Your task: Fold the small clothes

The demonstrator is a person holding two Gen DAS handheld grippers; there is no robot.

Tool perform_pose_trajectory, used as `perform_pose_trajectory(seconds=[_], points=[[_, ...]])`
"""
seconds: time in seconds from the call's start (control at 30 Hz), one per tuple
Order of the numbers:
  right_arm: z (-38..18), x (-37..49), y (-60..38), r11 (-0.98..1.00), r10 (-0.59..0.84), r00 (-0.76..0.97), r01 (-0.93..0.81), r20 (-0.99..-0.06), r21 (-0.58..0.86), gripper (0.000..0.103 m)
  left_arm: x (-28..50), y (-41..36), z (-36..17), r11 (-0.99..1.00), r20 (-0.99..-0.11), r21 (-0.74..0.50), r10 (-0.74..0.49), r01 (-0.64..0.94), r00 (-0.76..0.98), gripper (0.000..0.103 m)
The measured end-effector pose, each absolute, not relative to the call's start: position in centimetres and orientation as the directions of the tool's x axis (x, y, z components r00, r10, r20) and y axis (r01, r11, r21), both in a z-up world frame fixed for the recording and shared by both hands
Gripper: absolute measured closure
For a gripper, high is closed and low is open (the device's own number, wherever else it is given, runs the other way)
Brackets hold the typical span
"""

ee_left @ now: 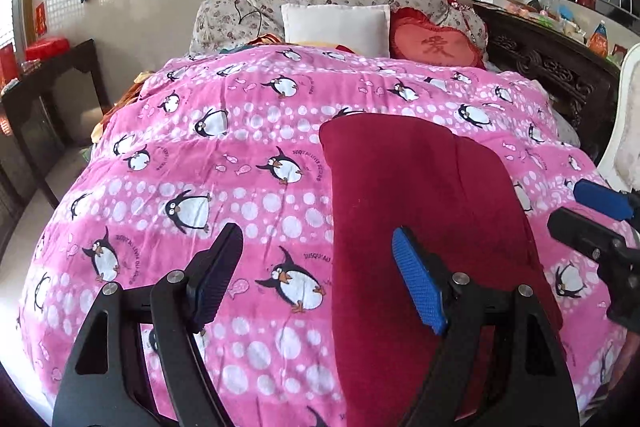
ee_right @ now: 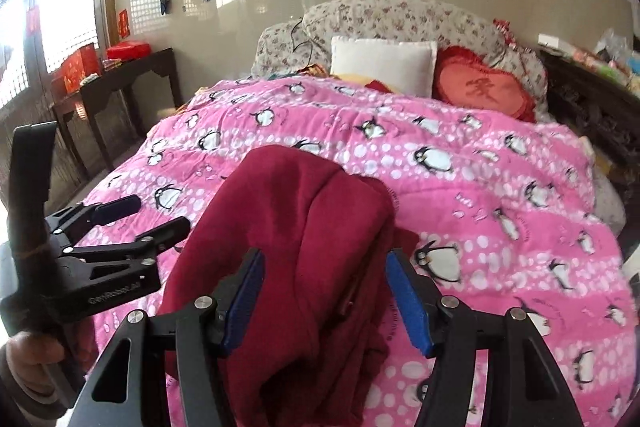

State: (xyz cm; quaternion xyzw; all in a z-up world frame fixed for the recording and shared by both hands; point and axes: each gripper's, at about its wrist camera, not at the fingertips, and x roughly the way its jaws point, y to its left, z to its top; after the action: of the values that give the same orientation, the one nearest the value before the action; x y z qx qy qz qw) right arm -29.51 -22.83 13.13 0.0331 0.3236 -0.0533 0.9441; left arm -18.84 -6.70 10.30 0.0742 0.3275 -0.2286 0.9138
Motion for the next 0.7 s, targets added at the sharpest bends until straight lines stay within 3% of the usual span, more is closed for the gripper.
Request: perform_pose_trajectory(seconds=[0.57,0.7], points=[[12.4,-30.2,-22.9,0.989,-0.060,0.769,0.131,-0.636,0.064,0.042,-20.3,-6.9,10.3,0.878,-0.623,0.032,-0.357,0.478,0.696,0.025],[11.1,-29.7,-25.2,0.972,0.020,0.744,0.141,-0.668,0.187,0.039,-19.0,-6.7,9.2,0.856,-0.675,-0.075,-0.421,0.512,0.605,0.025]])
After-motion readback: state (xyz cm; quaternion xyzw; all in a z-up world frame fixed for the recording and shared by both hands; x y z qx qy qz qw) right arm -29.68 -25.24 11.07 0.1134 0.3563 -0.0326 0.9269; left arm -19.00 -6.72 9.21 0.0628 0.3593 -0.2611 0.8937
